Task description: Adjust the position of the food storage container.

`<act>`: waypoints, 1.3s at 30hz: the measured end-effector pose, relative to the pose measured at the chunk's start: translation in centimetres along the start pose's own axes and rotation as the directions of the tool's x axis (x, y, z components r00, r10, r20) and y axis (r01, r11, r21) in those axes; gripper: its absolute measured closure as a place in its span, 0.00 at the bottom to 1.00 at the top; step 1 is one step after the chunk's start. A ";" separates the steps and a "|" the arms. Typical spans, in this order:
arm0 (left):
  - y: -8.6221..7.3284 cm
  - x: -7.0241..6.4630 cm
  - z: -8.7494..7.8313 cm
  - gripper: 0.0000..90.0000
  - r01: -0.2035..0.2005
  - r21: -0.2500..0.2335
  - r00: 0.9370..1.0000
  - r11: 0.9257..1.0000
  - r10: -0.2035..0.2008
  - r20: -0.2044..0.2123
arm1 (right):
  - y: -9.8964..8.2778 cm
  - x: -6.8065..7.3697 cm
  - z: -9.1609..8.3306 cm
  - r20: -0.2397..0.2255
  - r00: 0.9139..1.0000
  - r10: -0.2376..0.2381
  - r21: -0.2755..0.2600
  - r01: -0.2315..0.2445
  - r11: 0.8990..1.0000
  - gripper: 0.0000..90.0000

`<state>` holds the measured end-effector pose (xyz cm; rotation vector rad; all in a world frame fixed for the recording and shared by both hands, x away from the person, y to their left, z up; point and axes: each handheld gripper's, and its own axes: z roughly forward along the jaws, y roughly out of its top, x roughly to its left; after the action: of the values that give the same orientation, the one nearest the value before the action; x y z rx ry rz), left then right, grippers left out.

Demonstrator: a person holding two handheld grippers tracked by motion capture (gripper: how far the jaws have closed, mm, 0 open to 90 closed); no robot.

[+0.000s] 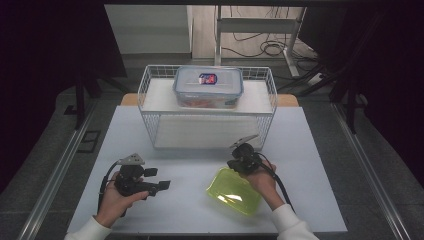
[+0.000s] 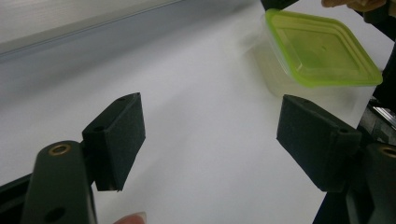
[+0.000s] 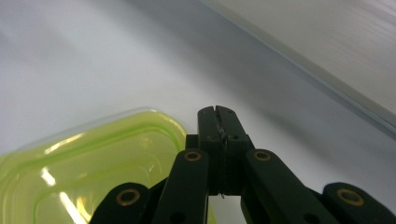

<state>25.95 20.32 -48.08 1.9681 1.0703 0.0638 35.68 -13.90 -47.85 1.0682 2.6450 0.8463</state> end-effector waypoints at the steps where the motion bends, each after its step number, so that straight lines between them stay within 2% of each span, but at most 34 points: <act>1: 0.0 0.0 0.0 0.26 0.000 0.001 1.000 1.000 0.000 0.000 | 0.2 0.5 0.2 -0.007 1.000 -0.008 0.001 0.008 1.000 0.99; 3: 0.0 0.0 0.0 0.26 0.000 0.001 1.000 1.000 0.000 -0.001 | 0.5 1.3 0.7 -0.019 0.999 -0.045 0.002 0.045 0.999 0.99; 6: -0.1 0.0 0.0 0.26 -0.002 0.002 1.000 1.000 0.002 -0.001 | 0.8 2.0 0.7 -0.019 0.997 -0.073 -0.003 0.073 0.997 0.99; 9: -0.1 0.0 0.0 0.26 0.000 0.000 1.000 1.000 0.000 0.001 | 0.6 1.8 -0.4 -0.016 0.998 -0.062 -0.020 0.062 0.998 0.99; 12: -0.1 0.0 -0.1 0.26 0.000 -0.001 1.000 1.000 0.000 0.003 | 0.0 1.3 -2.4 -0.010 0.999 -0.033 -0.049 0.033 0.998 0.99; 14: -0.1 0.0 -0.1 0.26 -0.003 0.002 1.000 1.000 0.003 0.004 | -1.2 1.1 -4.0 -0.010 0.999 -0.032 -0.059 0.031 0.998 0.99; 16: -0.1 0.0 0.0 0.26 -0.002 0.001 1.000 1.000 0.002 0.005 | -2.8 0.8 -5.5 0.012 1.000 -0.027 -0.050 0.027 0.998 0.99; 18: -0.1 0.0 0.1 0.26 -0.004 0.002 1.000 1.000 0.004 0.007 | -4.8 0.2 -7.1 0.036 0.999 -0.001 -0.051 0.002 0.999 0.99; 23: 0.0 -0.2 0.2 0.26 -0.011 0.006 1.000 1.000 0.011 0.014 | -9.0 -0.5 -9.5 0.074 0.994 0.076 -0.036 -0.074 0.997 0.99; 26: 0.1 -0.1 0.5 0.26 -0.012 0.013 1.000 1.000 0.012 0.017 | -11.3 -0.3 -9.5 0.069 0.992 0.101 0.015 -0.103 0.995 0.99; 29: 0.1 -0.2 0.6 0.26 -0.011 0.013 1.000 1.000 0.011 0.016 | -12.5 0.1 -8.7 0.056 0.993 0.101 0.070 -0.105 0.992 0.99; 35: 0.1 -0.3 0.5 0.26 -0.009 0.013 1.000 1.000 0.008 0.014 | -11.3 0.9 -7.6 0.049 0.996 0.073 0.098 -0.078 0.992 0.99; 39: 0.0 -0.2 0.4 0.26 -0.007 0.014 1.000 1.000 0.007 0.010 | -10.2 0.8 -6.9 0.051 0.997 0.062 0.105 -0.067 0.992 0.99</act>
<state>25.98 19.96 -48.24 1.9827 1.0605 0.0508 26.66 -22.34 -47.88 1.1896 2.6556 0.6882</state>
